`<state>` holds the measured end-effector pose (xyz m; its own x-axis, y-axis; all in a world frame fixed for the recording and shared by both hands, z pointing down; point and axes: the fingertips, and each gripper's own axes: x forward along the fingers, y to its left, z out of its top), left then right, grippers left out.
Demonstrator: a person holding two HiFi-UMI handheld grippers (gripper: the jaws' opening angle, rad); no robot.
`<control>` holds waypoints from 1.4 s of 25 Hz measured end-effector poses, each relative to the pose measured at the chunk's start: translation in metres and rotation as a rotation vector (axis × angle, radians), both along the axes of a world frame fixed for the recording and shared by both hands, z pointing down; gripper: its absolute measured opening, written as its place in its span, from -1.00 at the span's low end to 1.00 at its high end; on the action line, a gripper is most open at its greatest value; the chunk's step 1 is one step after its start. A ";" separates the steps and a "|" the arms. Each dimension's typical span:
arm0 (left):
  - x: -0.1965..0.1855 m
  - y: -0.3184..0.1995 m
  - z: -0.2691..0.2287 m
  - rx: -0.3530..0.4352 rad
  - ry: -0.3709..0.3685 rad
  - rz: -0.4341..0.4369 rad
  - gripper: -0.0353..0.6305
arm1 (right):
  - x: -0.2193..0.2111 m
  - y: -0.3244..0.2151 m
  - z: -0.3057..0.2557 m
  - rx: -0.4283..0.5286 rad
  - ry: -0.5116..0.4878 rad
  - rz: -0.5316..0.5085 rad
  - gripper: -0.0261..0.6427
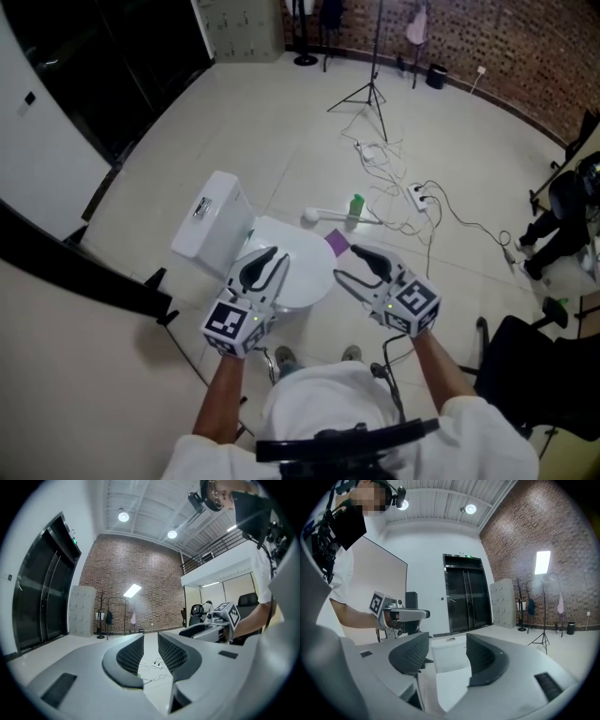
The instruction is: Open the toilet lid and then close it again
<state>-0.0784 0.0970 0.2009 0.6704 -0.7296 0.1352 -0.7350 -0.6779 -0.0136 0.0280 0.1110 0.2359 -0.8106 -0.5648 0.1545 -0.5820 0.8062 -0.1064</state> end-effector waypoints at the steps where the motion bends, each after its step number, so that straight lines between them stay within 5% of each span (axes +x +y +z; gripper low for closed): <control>1: -0.001 0.001 0.001 0.001 0.000 -0.008 -0.63 | 0.001 0.001 0.001 0.001 0.003 -0.005 -0.15; 8: -0.013 0.013 0.029 0.011 -0.076 -0.103 -0.63 | 0.006 0.010 0.030 0.063 0.087 -0.055 -0.15; 12: -0.037 0.020 0.068 -0.015 -0.135 -0.167 -0.63 | -0.014 0.023 0.071 0.114 0.252 -0.135 -0.15; 21: -0.125 0.024 0.189 -0.038 -0.359 -0.132 -0.63 | -0.117 0.038 0.239 0.228 0.595 -0.262 -0.15; 35: -0.148 0.027 0.427 -0.125 -0.319 -0.029 -0.63 | -0.140 0.003 0.553 0.251 1.052 -0.374 -0.11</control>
